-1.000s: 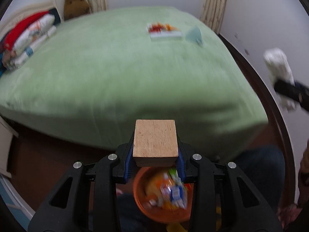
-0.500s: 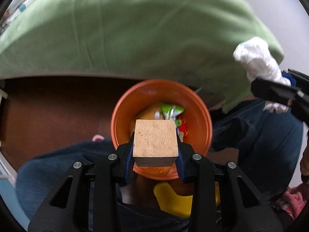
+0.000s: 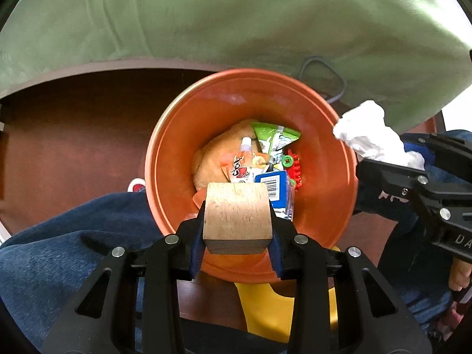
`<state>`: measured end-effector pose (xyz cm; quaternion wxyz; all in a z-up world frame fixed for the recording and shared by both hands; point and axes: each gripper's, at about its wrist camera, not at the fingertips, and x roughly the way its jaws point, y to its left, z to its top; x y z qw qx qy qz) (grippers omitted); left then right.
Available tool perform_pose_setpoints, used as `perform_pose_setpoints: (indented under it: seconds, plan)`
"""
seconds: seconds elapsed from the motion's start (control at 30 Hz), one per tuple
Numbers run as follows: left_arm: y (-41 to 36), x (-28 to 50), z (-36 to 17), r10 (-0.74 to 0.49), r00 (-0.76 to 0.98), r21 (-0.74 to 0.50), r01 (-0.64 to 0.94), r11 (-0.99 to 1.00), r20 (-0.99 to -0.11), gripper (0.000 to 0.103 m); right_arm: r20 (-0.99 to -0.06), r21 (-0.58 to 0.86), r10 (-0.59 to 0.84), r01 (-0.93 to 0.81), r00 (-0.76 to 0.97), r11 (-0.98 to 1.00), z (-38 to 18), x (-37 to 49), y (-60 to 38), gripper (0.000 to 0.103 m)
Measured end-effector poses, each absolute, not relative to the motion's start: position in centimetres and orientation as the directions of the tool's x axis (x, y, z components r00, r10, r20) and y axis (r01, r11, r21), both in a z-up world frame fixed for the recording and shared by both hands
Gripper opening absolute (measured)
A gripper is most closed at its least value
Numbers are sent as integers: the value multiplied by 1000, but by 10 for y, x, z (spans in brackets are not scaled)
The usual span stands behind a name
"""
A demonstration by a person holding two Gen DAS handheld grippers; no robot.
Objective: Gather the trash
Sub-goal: 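Lower the block and tissue over the orange bin and open both tools, then grasp the pale blue cup on the bed with the right tool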
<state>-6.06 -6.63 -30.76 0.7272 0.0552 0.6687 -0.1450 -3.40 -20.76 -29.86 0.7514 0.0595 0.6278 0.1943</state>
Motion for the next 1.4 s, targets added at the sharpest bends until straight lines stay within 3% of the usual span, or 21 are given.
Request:
perform_pose_setpoints:
  seconds: [0.13, 0.2, 0.23, 0.27, 0.3, 0.43, 0.97, 1.23, 1.33, 1.4]
  plan:
    - [-65, -58, -316, -138, 42, -122, 273, 954, -990, 35, -923, 335, 364, -207, 123, 919, -304, -34, -210, 38]
    - [-65, -58, -318, -134, 42, -118, 268, 956, -990, 36, -920, 343, 372, -206, 122, 917, -304, -33, -211, 54]
    - [-65, -57, -318, -131, 40, -116, 264, 957, -991, 46, -918, 345, 374, -202, 129, 917, -303, -31, -211, 74]
    - [-64, -56, -320, -126, 40, -111, 258, 960, -991, 65, -915, 346, 376, -194, 148, 918, -301, -31, -213, 79]
    - [-64, -55, -320, -122, 44, -107, 254, 961, -992, 71, -913, 348, 378, -193, 153, 918, -299, -29, -213, 79]
    - [-60, -53, -315, -114, 69, -95, 234, 967, -991, 77, -907, 363, 389, -166, 163, 917, -295, -25, -218, 83]
    - [-58, -54, -291, -144, 109, -116, 231, 966, -984, 77, -894, 374, 398, -145, 207, 916, -276, -27, -225, 83]
    - [-51, -37, -216, -237, 254, -177, 239, 955, -938, 77, -828, 359, 408, -197, 384, 912, -195, -23, -241, 85]
    - [-48, -28, -180, -235, 357, -156, 238, 959, -904, 87, -776, 372, 419, -193, 471, 908, -157, -12, -258, 87]
    - [-46, -22, -160, -229, 418, -139, 235, 962, -879, 87, -748, 362, 405, -188, 525, 913, -137, -2, -267, 89]
